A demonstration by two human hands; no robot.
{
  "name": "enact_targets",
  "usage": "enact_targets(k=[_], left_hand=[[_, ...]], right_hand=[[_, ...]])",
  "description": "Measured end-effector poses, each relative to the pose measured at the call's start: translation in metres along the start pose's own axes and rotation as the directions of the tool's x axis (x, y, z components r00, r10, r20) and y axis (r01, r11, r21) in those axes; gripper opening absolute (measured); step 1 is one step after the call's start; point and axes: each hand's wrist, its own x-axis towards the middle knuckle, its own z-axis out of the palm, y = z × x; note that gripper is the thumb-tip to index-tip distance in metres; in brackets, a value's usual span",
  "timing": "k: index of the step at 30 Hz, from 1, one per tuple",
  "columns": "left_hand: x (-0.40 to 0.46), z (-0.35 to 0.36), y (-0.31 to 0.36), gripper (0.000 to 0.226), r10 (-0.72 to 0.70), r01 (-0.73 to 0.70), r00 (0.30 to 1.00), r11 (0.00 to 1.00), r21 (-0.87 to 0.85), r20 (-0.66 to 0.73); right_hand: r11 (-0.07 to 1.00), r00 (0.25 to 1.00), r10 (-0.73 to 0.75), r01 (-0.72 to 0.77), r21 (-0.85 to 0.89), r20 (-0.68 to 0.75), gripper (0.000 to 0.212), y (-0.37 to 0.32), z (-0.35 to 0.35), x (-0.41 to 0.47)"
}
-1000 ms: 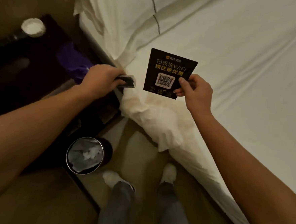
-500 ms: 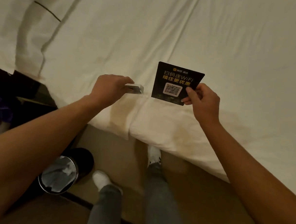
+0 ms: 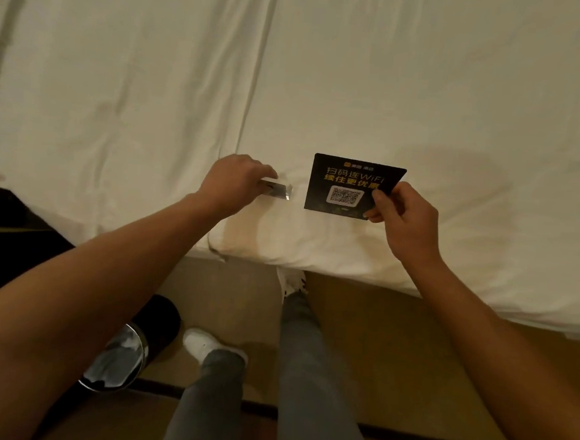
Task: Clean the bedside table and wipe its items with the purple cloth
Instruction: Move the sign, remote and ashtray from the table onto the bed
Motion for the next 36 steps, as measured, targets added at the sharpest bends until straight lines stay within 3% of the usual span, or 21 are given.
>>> enact_targets(k=[15,20,25,32,36], left_hand=[[0.012,0.02,-0.002,0.026,0.046,-0.048,0.998,0.998,0.045,0.046],[0.01,0.025,-0.009,0.036,0.02,-0.024,0.995,0.999,0.045,0.102],[0.003,0.029,-0.016,0.049,0.014,-0.016,0.997,0.999,0.032,0.07],[-0.009,0.001,-0.018,0.059,0.005,-0.006,0.999,0.999,-0.043,-0.035],[-0.023,-0.03,-0.024,0.061,-0.035,0.025,0.987,0.997,-0.066,-0.156]], right_hand=[[0.996,0.999,0.036,-0.034,-0.079,0.021,0.008,0.015,0.026,-0.006],[0.993,0.999,0.033,-0.029,-0.111,0.028,0.026,0.01,0.028,-0.001],[0.989,1.0,-0.005,0.007,-0.151,0.019,0.036,0.007,0.027,-0.003],[0.952,0.963,-0.233,0.197,-0.232,-0.136,0.053,-0.022,0.003,-0.005],[0.889,0.909,-0.4,0.355,-0.289,-0.116,0.055,-0.063,0.003,0.004]])
